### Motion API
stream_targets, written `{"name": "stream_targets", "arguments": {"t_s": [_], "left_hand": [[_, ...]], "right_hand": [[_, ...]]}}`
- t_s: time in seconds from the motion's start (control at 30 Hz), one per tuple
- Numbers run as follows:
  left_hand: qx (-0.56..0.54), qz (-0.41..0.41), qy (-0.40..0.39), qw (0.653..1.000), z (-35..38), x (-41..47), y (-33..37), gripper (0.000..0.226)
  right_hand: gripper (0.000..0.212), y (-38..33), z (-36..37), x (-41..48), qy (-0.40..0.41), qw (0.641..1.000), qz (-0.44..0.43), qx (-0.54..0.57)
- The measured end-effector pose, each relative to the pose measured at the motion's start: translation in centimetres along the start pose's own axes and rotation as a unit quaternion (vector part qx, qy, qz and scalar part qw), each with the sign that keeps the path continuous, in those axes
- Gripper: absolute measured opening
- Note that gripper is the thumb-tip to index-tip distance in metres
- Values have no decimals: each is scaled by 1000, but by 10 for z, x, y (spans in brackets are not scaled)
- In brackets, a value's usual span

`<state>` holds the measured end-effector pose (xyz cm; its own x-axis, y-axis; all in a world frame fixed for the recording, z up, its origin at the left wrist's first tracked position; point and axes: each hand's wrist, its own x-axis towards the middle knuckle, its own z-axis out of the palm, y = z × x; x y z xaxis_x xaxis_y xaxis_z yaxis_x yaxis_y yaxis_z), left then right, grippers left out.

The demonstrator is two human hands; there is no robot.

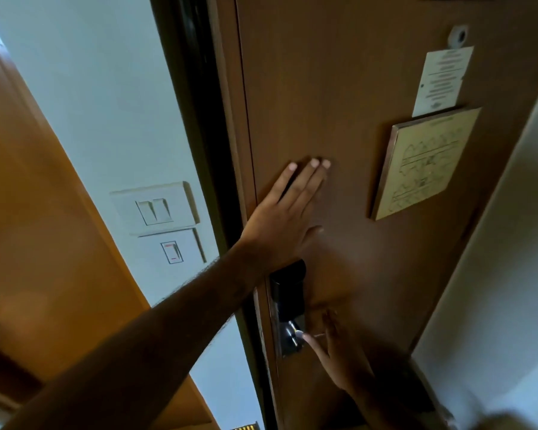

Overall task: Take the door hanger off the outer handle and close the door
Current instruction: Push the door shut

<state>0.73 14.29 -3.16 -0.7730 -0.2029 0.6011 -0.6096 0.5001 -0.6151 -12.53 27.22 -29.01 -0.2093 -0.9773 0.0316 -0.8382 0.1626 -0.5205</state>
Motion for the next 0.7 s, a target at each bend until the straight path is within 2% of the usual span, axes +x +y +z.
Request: {"name": "stream_targets", "arguments": {"t_s": [0.23,0.43,0.57,0.7], "left_hand": [[-21,-145,49,988,97,11,-32,82],[-56,-218,67,972,166,35,-47,84],[-60,-277,59,957,193,51,-45,82],[-45,-290,54,954,217,60,-49,86]], "right_hand": [[98,-36,30,93,-3,999,37,-29],[114,-60,42,165,-12,996,83,-21],[108,-70,47,196,-22,995,98,-21],[107,-74,49,213,-28,993,107,-34]]}}
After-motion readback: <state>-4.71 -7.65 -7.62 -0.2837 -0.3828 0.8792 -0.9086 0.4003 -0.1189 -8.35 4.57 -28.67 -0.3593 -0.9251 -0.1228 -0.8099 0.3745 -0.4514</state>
